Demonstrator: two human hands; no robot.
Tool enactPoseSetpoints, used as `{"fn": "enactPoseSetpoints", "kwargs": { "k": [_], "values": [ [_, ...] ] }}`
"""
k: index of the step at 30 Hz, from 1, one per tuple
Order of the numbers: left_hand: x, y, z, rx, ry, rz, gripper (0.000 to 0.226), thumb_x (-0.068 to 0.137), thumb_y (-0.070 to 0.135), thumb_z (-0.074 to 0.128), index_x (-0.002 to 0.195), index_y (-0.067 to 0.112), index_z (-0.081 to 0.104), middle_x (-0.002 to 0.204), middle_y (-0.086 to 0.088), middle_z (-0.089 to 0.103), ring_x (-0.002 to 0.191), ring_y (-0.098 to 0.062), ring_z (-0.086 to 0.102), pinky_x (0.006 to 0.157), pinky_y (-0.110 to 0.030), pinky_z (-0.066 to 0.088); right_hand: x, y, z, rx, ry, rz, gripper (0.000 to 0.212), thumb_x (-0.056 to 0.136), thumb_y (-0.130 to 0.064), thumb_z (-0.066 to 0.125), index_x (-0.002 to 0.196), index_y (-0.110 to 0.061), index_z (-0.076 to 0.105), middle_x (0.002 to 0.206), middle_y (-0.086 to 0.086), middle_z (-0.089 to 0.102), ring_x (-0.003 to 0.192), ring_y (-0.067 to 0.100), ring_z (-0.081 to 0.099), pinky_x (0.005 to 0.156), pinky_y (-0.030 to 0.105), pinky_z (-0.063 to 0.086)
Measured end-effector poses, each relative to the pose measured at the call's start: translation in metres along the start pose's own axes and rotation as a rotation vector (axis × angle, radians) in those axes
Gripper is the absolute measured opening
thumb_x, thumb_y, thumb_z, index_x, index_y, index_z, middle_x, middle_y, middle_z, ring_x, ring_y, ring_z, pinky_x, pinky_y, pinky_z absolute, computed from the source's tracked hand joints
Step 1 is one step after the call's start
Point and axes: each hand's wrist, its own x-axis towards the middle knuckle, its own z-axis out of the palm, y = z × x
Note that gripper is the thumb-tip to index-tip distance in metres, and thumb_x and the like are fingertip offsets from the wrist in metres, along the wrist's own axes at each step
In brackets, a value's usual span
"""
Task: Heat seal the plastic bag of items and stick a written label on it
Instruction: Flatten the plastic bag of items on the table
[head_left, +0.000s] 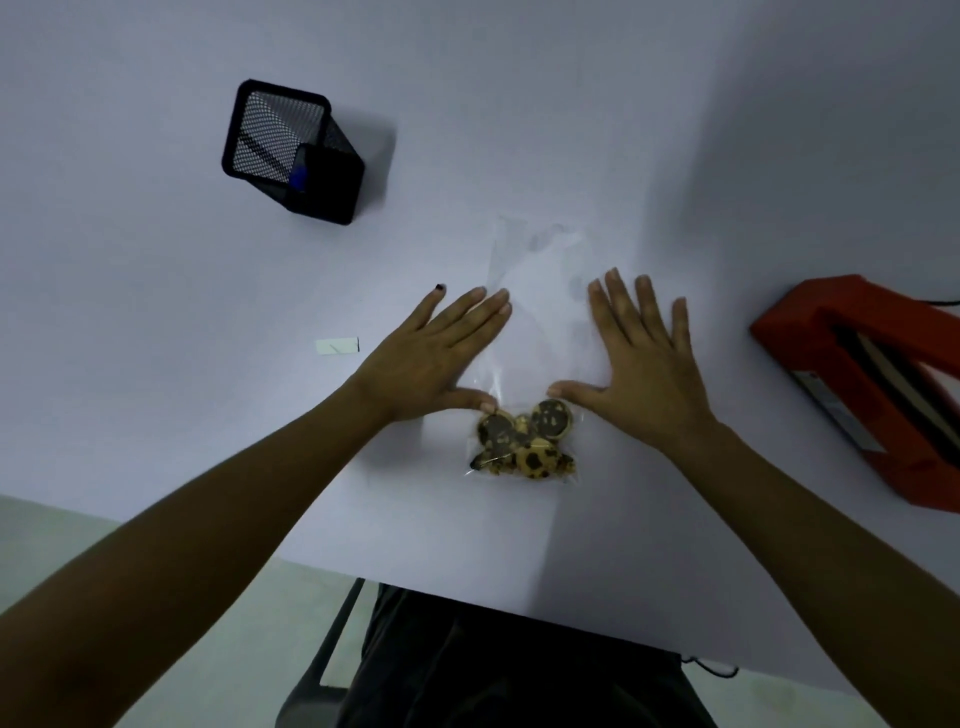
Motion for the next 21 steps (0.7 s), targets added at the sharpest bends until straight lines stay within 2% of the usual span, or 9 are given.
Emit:
{"fn": "enactPoseSetpoints", "kwargs": {
  "k": [8,10,12,14,16,18,19,21],
  "values": [
    [-0.002,0.006,-0.007,-0.089,0.013,-0.031,0.101,0.083,0.079,0.033,0.154,0.016,-0.001,0.163,-0.001,-0.006,0.15,-0.02,-0.005,0.122,-0.051,0.007,-0.002,0.015,-0.014,0.004,-0.079,-0.074,0.114,0.069,-0.087,0.04,0.151,-0.028,-0.013,0.161,-0.002,-0.017,0.147,0.021,-0.016,0.119,0.05,-0.003],
    [-0.003,0.012,-0.012,-0.254,0.083,-0.058,0.098,0.085,0.072,0.045,0.154,0.017,0.002,0.163,-0.001,-0.003,0.151,-0.017,-0.001,0.122,-0.049,0.011,-0.003,0.013,-0.015,0.012,-0.089,-0.059,0.115,0.068,-0.087,0.041,0.151,-0.028,-0.012,0.161,-0.002,-0.017,0.147,0.021,-0.016,0.119,0.051,-0.004],
    [-0.003,0.023,-0.017,-0.464,0.253,-0.158,0.093,0.087,0.058,0.057,0.154,0.014,0.009,0.163,-0.004,0.011,0.149,-0.016,0.014,0.119,-0.039,0.023,-0.004,0.012,-0.016,0.022,-0.09,-0.052,0.115,0.068,-0.087,0.042,0.151,-0.028,-0.012,0.161,-0.003,-0.018,0.147,0.02,-0.017,0.119,0.051,-0.004],
    [0.002,0.035,-0.02,-0.603,0.403,-0.363,0.086,0.09,0.049,0.058,0.153,0.012,0.013,0.151,-0.007,0.037,0.132,-0.018,0.04,0.103,-0.029,0.039,-0.004,0.011,-0.016,0.031,-0.089,-0.049,0.115,0.068,-0.086,0.043,0.152,-0.028,-0.012,0.16,-0.004,-0.019,0.147,0.02,-0.018,0.119,0.051,-0.005],
    [0.011,0.044,-0.024,-0.742,0.482,-0.553,0.071,0.091,0.047,0.057,0.147,0.014,0.027,0.125,-0.005,0.055,0.102,-0.016,0.053,0.082,-0.025,0.044,-0.003,0.01,-0.016,0.035,-0.092,-0.043,0.116,0.069,-0.085,0.045,0.152,-0.028,-0.012,0.16,-0.003,-0.019,0.147,0.02,-0.018,0.119,0.051,-0.004],
    [0.02,0.051,-0.03,-0.884,0.545,-0.681,0.034,0.089,0.042,0.062,0.114,0.021,0.053,0.096,-0.004,0.061,0.08,-0.016,0.054,0.067,-0.024,0.042,-0.003,0.009,-0.016,0.038,-0.092,-0.044,0.116,0.069,-0.084,0.047,0.152,-0.028,-0.012,0.16,-0.003,-0.018,0.147,0.02,-0.018,0.119,0.052,-0.005],
    [0.025,0.054,-0.033,-0.968,0.556,-0.728,0.022,0.087,0.04,0.065,0.099,0.025,0.054,0.088,-0.005,0.061,0.076,-0.016,0.055,0.064,-0.022,0.043,-0.003,0.009,-0.016,0.041,-0.09,-0.043,0.116,0.069,-0.084,0.047,0.151,-0.028,-0.012,0.16,-0.003,-0.019,0.147,0.02,-0.019,0.119,0.051,-0.005],
    [0.032,0.058,-0.037,-1.108,0.537,-0.792,0.022,0.085,0.038,0.069,0.101,0.029,0.058,0.085,0.003,0.063,0.074,-0.006,0.057,0.066,-0.014,0.044,-0.004,0.01,-0.016,0.056,-0.083,-0.042,0.117,0.068,-0.084,0.048,0.151,-0.028,-0.013,0.16,-0.004,-0.019,0.147,0.02,-0.019,0.119,0.051,-0.006]
  ]
}}
